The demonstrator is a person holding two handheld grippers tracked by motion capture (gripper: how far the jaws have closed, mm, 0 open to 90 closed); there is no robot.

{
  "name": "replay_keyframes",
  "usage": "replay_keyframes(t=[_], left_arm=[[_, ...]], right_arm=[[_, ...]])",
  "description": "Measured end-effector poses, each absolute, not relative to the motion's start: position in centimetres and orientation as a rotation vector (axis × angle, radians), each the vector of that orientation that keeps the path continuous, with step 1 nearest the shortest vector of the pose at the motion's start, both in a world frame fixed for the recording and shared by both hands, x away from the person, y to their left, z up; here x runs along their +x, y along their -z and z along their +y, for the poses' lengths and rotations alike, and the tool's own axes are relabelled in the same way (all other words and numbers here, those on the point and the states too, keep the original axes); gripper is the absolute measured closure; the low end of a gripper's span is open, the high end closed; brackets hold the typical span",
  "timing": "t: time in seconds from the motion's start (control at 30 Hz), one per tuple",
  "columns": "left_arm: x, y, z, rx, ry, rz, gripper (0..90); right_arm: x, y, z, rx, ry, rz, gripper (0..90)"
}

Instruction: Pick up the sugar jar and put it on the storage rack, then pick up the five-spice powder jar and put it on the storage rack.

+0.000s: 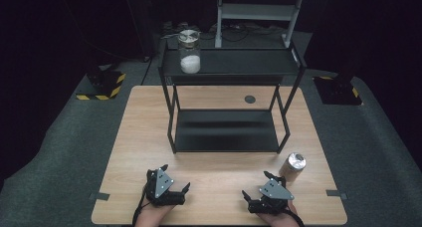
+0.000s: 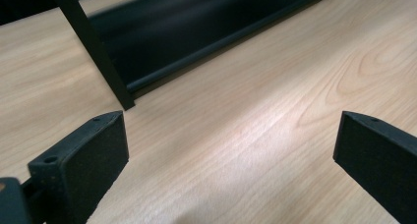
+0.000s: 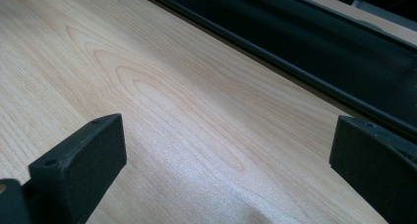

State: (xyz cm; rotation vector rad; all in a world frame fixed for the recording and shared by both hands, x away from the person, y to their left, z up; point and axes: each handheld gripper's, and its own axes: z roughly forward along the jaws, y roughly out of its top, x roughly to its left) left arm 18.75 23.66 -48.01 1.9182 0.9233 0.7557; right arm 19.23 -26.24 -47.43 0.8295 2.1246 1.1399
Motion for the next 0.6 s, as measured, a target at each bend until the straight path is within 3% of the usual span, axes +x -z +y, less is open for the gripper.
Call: replay_keyframes(t=[0.27, 0.6], left_arm=[[18.3, 47.8, 22.4, 1.995, -0.827, 0.894, 0.5], [18.0, 47.8, 22.8, 2.001, -0.817, 0.86, 0.8]], right_arm=[[19.3, 47.4, -26.3, 0.81, -1.143, 2.135, 0.2], [19.1, 47.6, -26.6, 0.814, -1.171, 2.121, 0.3]])
